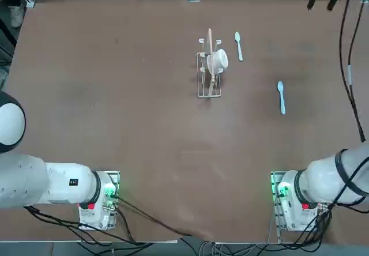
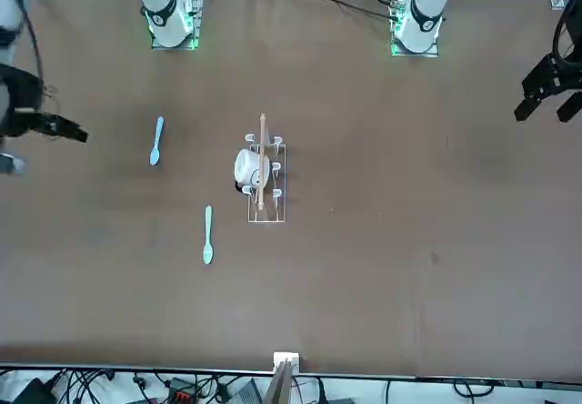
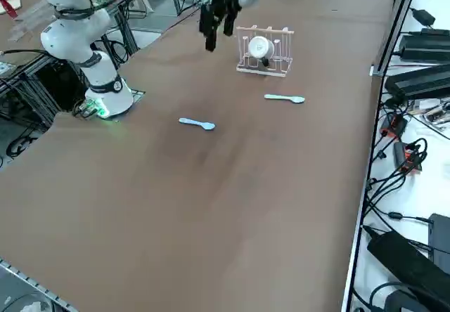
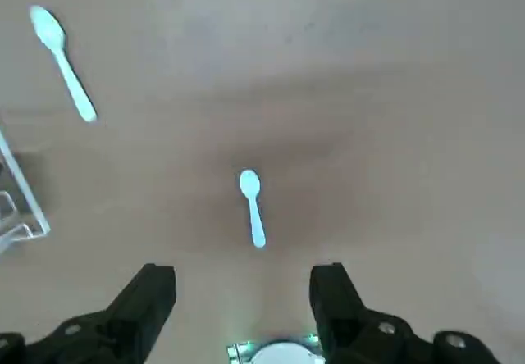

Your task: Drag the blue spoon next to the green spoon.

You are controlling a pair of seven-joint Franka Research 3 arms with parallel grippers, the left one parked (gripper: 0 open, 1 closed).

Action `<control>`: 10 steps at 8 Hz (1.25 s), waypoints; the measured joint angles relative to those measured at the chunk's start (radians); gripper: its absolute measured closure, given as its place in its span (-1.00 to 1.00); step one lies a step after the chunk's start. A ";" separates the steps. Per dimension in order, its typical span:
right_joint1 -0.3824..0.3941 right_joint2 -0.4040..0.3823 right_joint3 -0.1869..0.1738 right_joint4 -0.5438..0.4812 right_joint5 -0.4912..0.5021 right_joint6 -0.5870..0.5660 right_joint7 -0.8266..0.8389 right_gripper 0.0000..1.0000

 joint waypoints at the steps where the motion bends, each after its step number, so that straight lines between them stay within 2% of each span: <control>1: 0.003 0.002 0.000 -0.103 0.000 0.114 0.000 -1.00; 5: 0.042 -0.097 0.002 -0.694 0.000 0.722 0.000 -1.00; 6: 0.051 -0.118 0.003 -0.798 0.000 0.799 0.000 -1.00; 8: 0.064 -0.145 0.003 -0.933 0.000 0.930 0.000 -1.00; 10: 0.064 -0.148 0.002 -1.077 0.000 1.133 0.000 -1.00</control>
